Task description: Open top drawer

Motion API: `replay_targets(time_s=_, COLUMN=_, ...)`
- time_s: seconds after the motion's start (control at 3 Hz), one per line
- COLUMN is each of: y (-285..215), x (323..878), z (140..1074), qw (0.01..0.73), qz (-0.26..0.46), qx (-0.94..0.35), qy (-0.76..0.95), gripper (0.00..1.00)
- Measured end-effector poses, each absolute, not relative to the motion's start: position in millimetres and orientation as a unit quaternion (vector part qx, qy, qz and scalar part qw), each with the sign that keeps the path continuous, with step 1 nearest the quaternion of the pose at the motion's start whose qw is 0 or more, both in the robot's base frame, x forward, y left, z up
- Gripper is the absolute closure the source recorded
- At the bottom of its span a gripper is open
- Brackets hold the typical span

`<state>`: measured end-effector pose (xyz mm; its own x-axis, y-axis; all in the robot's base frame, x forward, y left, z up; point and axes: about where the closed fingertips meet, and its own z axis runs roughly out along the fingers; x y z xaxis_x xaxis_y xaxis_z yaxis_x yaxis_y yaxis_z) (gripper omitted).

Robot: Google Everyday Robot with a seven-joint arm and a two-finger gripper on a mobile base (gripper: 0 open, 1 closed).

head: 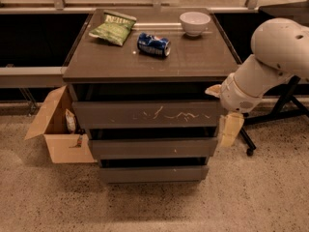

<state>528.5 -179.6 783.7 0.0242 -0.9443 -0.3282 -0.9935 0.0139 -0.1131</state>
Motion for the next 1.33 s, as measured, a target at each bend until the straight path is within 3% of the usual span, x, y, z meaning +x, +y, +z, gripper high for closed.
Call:
replay_targets(time_s=0.33, y=-185, x=578, z=707, qw=0.141, qz=0.104, qx=-0.697, qy=0.695, gripper=0.00)
replay_targets(time_s=1.33, y=-191, x=611, z=686, qw=0.162, qz=0.084, qx=-0.724, qy=0.665, gripper=0.00)
